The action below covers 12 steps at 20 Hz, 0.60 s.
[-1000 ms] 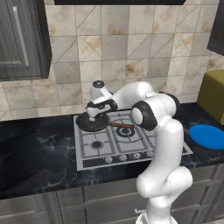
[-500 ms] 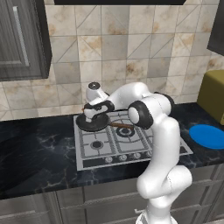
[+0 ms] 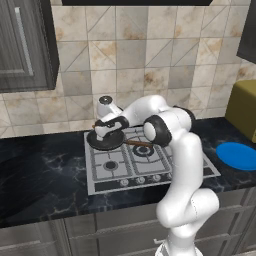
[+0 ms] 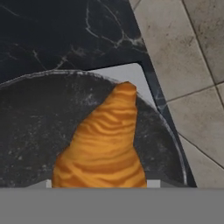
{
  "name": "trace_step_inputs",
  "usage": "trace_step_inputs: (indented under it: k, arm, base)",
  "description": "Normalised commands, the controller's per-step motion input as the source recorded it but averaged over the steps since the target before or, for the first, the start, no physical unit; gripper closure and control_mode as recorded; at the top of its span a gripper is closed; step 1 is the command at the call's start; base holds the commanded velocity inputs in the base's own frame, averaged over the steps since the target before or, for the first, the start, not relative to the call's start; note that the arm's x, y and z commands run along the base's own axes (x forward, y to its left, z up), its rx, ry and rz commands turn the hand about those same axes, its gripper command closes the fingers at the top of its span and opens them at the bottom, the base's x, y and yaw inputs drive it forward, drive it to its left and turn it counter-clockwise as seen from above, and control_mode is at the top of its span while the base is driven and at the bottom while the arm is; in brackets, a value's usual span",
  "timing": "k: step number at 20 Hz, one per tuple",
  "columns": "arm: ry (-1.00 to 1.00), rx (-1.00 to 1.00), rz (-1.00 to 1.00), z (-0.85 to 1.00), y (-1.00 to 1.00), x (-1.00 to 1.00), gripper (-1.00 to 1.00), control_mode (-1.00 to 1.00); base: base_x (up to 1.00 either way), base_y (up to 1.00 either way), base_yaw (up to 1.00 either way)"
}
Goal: Pick the croissant and place it on the pan. Then turn on the stove to warm the croissant.
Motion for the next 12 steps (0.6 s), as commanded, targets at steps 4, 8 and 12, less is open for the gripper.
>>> trace_step_inputs:
  k: [4, 8, 12]
  arm:
    - [0.0, 0.0, 0.0, -0.05, 0.0, 0.08, 1.0, -1.0]
    - [0.0, 0.0, 0.0, -0.1, 0.0, 0.03, -1.0, -1.0]
    - [0.0, 0.0, 0.0, 0.0, -0.02, 0.01, -1.0, -1.0]
  base:
    - [0.0, 0.0, 0.0]
    - [0.0, 0.0, 0.0]
    - [0.0, 0.0, 0.0]
